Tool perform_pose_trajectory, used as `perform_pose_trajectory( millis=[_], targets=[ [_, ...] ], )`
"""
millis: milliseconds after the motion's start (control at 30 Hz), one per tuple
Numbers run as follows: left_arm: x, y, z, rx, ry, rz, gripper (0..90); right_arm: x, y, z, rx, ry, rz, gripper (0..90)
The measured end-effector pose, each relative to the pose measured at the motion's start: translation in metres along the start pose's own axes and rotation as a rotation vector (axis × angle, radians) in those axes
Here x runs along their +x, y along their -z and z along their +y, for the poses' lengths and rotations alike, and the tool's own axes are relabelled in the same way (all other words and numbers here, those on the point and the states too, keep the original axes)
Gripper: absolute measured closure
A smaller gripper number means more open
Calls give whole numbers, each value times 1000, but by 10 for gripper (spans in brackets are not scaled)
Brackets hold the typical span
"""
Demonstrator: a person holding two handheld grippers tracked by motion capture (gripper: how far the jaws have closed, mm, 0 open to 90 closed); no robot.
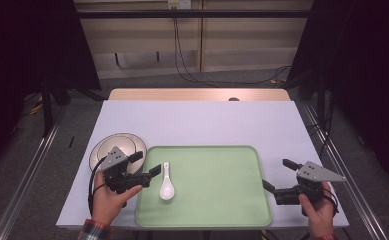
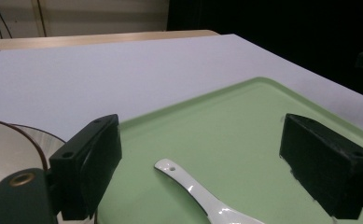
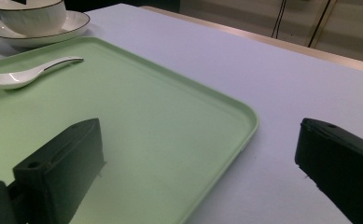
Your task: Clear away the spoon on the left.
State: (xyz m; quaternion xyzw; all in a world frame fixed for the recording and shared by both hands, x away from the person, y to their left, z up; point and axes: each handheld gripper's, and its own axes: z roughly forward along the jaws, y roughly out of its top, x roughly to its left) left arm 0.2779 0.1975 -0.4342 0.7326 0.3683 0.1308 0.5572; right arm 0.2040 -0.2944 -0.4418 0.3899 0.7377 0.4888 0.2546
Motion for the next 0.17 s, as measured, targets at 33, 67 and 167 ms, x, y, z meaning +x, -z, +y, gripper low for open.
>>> perform_pose_trajectory(
  millis=[33,67,167],
  targets=[
    [1,1,0,-4,2,-11,122,0,0,0,0,3,2,7],
    [1,1,0,-5,2,-6,119,0,0,0,3,5,-1,7],
    [1,1,-1,-7,4,1,104,0,-1,0,4,4,-4,6]
  ],
)
